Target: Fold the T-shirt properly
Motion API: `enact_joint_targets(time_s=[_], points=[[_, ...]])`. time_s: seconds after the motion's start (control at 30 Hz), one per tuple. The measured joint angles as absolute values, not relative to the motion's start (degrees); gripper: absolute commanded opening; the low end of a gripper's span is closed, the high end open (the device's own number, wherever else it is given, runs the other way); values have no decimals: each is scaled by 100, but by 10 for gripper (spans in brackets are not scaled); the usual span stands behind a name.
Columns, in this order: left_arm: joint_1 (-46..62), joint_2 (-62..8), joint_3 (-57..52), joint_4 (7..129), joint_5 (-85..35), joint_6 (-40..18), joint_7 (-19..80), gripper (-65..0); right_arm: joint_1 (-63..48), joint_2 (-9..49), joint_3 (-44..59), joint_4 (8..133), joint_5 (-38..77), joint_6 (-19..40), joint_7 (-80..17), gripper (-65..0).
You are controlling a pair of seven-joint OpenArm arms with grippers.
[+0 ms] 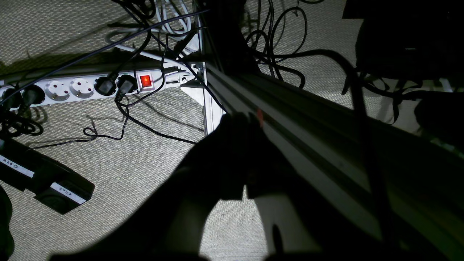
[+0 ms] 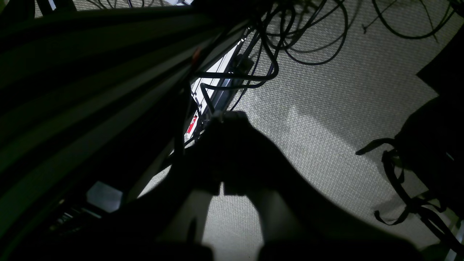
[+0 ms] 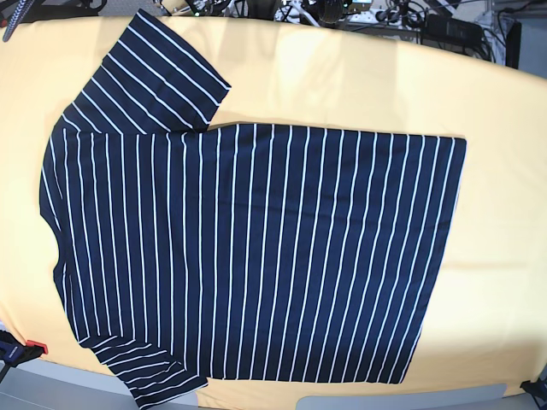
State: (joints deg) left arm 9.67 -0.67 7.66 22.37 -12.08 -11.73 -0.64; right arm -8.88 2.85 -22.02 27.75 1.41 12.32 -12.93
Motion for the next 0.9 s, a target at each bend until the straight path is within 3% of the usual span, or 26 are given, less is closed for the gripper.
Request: enact_joint_targets(time_s=[0.8,0.9], points=[[967,-67,766,2285,-1208,-1188,-36,-650,-902,285,-2202,3015,115,1247,-1686,-650],[967,-71,766,2467,-843,-1192,773,-650,-921,285,-2202,3124,-185,1262,-2206,-650]])
